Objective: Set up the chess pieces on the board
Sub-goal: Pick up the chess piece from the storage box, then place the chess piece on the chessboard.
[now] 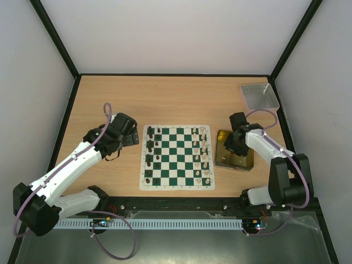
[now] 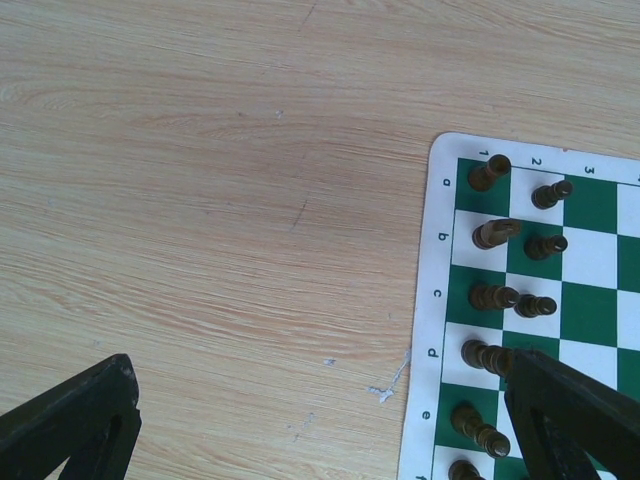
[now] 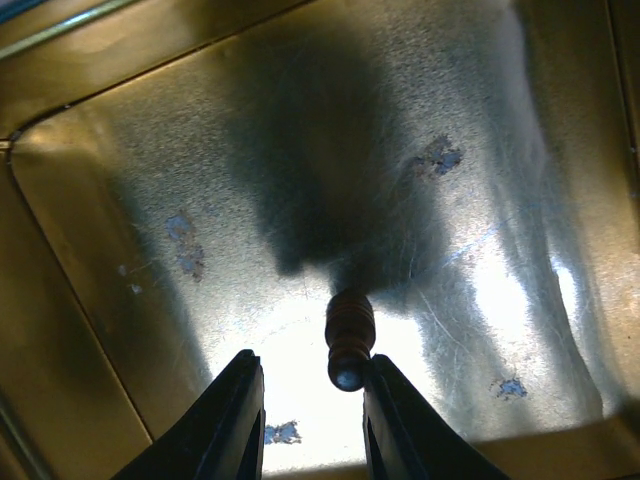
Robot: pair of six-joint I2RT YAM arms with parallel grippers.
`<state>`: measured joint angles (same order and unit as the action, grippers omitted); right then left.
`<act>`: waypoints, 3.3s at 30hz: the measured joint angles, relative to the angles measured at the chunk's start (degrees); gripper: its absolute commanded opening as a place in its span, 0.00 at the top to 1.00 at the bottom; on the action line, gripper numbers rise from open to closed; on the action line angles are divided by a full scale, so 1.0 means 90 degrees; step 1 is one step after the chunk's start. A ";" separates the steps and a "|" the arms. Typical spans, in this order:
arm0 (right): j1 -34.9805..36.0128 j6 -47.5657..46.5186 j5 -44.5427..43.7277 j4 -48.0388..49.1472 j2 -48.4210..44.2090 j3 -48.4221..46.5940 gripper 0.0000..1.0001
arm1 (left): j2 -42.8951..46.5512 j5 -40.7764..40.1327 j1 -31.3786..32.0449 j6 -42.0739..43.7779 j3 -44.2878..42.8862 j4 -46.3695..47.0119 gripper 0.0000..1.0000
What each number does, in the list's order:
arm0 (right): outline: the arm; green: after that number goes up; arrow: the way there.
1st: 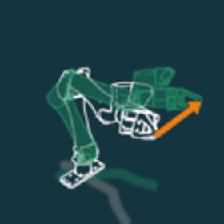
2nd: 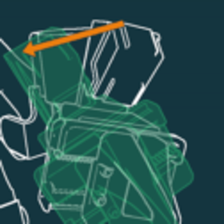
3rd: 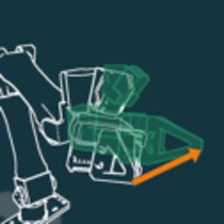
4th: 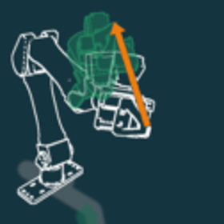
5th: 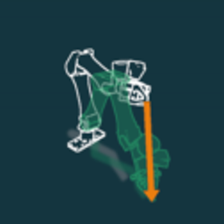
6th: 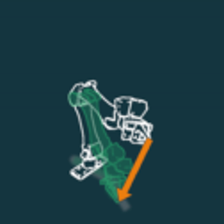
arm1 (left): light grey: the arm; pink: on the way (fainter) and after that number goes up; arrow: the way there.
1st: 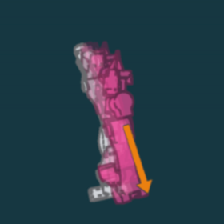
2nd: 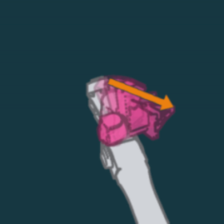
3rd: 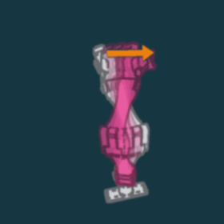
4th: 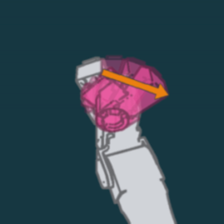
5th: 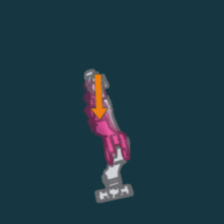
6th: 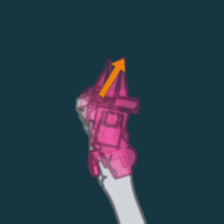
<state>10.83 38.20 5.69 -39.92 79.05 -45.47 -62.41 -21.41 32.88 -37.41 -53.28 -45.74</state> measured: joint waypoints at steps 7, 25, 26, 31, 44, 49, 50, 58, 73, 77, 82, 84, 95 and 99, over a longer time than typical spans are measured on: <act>-0.0068 0.0000 0.0002 0.0000 0.0136 0.0000 0.74 | -0.0053 0.0017 0.0000 0.0024 0.0000 0.0002 0.01; -0.0306 0.0024 0.0182 0.0117 0.0576 0.0044 0.94 | -0.0087 0.0046 0.0000 0.0046 0.0000 0.0002 0.01; -0.0306 0.0029 0.0185 0.0117 0.0576 0.0044 0.94 | -0.0087 0.0044 0.0000 0.0046 0.0000 0.0002 0.01; -0.0316 0.0029 0.0202 0.0102 0.0573 0.0032 0.97 | -0.0087 0.0046 0.0000 0.0063 0.0000 0.0002 0.01; 0.1219 0.0532 -0.0066 -0.0855 0.0245 -0.1212 0.98 | -0.0087 0.0097 0.0000 0.0112 -0.0002 0.0017 0.01; 0.2538 0.0811 -0.0112 -0.1205 0.0597 -0.2633 0.98 | -0.0090 0.0095 -0.0005 0.0109 0.0000 0.0019 0.01; 0.2657 0.0850 -0.0097 -0.1246 0.0704 -0.2827 0.98 | -0.0090 0.0092 -0.0010 0.0109 -0.0002 0.0017 0.01; 0.4267 0.1226 -0.0078 -0.1617 0.1824 -0.3755 0.98 | -0.0090 -0.0134 -0.0112 -0.0041 -0.0002 -0.0036 0.01; 0.6302 0.2421 0.0177 -0.1877 0.4012 -0.5598 0.98 | 0.0675 -0.2023 0.0316 -0.1778 -0.0262 -0.1251 0.01; 0.6261 0.2696 0.0270 -0.1855 0.4029 -0.5598 0.98 | 0.1008 -0.2582 0.0435 -0.2402 -0.0362 -0.1751 0.01; 0.6239 0.2951 0.0379 -0.1829 0.4029 -0.5595 0.98 | 0.1328 -0.2943 0.0644 -0.2844 -0.0374 -0.2091 0.01; 0.6239 0.3002 0.0440 -0.1824 0.4034 -0.5595 0.98 | 0.1394 -0.3014 0.0678 -0.2926 -0.0374 -0.2159 0.01; 0.6239 0.2968 0.0673 -0.1894 0.4318 -0.5508 0.98 | 0.1571 -0.3092 0.0823 -0.3004 -0.0374 -0.2195 0.01; 0.6239 0.2917 0.0675 -0.1938 0.4337 -0.5447 0.98 | 0.1588 -0.3089 0.0828 -0.2963 -0.0374 -0.2176 0.01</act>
<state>66.98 64.45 11.77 -57.36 118.08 -94.50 -48.12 -49.21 40.34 -64.07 -56.64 -65.32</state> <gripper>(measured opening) 0.044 0.991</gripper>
